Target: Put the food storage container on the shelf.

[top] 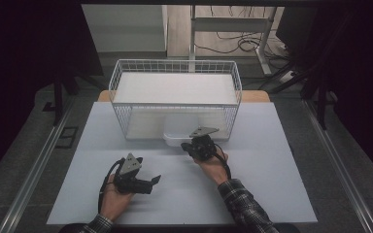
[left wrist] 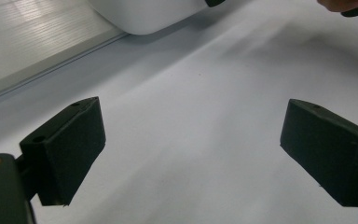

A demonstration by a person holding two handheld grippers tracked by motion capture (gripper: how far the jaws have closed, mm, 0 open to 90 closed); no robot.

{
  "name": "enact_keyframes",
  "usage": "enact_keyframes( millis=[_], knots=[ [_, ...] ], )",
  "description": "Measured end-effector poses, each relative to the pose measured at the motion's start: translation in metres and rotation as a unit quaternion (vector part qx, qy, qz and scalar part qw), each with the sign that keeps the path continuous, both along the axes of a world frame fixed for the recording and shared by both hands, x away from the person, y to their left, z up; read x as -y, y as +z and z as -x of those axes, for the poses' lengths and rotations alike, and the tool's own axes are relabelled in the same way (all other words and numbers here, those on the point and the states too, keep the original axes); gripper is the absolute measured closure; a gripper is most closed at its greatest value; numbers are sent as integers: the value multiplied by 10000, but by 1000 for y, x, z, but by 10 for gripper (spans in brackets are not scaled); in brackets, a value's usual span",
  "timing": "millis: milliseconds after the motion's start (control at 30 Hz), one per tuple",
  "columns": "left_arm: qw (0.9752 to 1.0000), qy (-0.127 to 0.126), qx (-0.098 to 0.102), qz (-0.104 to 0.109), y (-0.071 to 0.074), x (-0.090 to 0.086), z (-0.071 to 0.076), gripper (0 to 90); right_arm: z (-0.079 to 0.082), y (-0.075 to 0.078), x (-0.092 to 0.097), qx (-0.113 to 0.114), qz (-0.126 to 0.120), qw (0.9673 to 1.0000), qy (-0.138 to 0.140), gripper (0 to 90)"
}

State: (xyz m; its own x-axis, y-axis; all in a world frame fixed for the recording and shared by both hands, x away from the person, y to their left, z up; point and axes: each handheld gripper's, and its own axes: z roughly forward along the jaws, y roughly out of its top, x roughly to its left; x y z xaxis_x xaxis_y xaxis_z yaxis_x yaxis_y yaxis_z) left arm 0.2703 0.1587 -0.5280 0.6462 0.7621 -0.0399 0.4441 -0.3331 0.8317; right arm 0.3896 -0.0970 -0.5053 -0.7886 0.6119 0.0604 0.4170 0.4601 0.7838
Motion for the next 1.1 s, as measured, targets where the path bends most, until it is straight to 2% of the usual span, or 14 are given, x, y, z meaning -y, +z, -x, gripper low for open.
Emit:
enact_keyframes(
  millis=[100,200,500,733,867,1100],
  knots=[
    [10000,-2,-2,-49,-2,-2,-1,70,-3,0,-3,-42,-13,10000,3,885],
    [10000,2,-20,31,-2,-4,-3,71,-8,0,-9,22,61,10000,-21,885],
    [10000,-42,-25,28,-3,-2,-3,70,-23,5,-14,158,171,9997,-91,885],
    [9998,-127,-38,179,-4,-2,-4,71,-35,5,-18,221,279,9992,-165,884],
    [9997,-125,-53,193,-4,-3,-4,70,-40,5,-18,247,327,9989,-233,884],
    [9997,-142,-69,196,-4,-2,-4,72,-48,6,-18,228,302,9987,-331,884]
  ],
)
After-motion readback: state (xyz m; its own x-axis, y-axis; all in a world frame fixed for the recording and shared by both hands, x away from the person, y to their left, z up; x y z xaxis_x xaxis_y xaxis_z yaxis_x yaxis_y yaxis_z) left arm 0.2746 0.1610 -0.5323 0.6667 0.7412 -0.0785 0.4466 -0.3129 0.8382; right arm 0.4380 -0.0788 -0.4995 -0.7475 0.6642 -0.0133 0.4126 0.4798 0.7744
